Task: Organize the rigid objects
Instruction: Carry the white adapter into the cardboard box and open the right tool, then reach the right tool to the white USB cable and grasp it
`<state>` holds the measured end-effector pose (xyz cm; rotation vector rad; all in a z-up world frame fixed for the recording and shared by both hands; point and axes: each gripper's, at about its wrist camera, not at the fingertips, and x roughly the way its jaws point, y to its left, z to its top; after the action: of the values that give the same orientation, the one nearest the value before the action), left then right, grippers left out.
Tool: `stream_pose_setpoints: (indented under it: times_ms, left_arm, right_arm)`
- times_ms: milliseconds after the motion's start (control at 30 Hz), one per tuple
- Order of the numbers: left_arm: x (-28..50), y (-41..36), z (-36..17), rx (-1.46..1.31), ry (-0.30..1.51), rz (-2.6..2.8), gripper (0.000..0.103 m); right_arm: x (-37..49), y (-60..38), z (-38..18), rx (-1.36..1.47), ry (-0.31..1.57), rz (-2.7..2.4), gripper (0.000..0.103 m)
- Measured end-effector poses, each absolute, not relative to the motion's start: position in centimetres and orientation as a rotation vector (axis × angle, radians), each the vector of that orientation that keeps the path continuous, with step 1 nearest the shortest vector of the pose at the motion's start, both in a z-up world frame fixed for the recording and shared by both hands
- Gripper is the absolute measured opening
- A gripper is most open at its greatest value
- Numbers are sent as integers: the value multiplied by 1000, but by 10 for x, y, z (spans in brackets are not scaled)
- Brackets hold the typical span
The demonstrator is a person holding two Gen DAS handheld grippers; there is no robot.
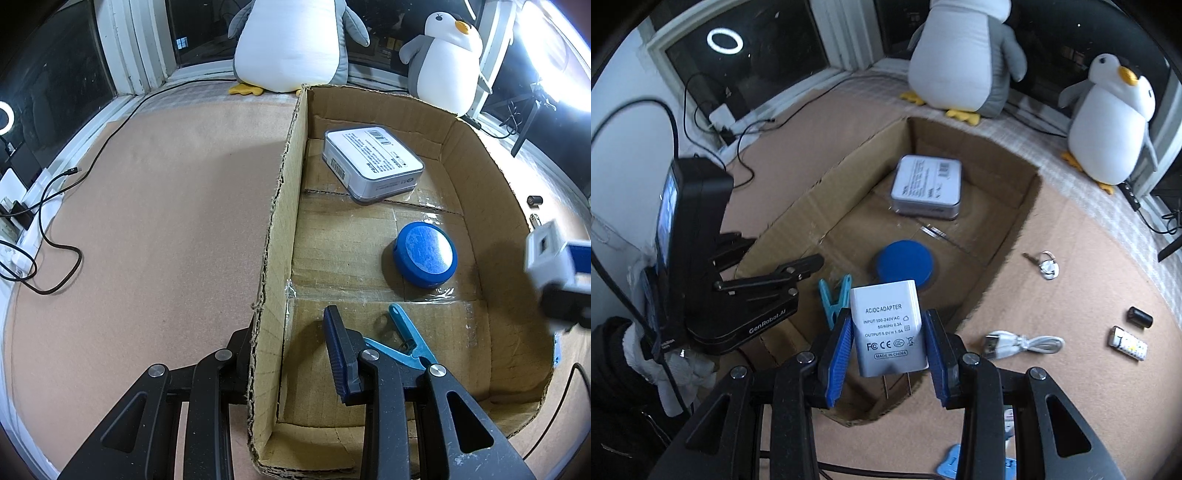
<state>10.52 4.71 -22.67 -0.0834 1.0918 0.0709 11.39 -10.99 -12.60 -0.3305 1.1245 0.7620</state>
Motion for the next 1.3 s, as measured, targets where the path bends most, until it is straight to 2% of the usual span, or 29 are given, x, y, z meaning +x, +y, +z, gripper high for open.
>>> stream_pose_setpoints:
  times_ms: [733, 900, 1233, 1300]
  left_arm:
    - [106, 45, -227, -80, 1089, 73, 32]
    - [106, 45, -227, -79, 1089, 73, 32]
    - [106, 45, -226, -84, 1088, 73, 32]
    - [106, 44, -226, -81, 1088, 74, 32]
  right_arm:
    - [106, -91, -151, -455, 1120, 776, 36]
    - [106, -94, -146, -428, 1111, 782, 47]
    - [113, -138, -113, -236, 1070, 766, 49]
    - [115, -156, -107, -200, 1055, 736, 54]
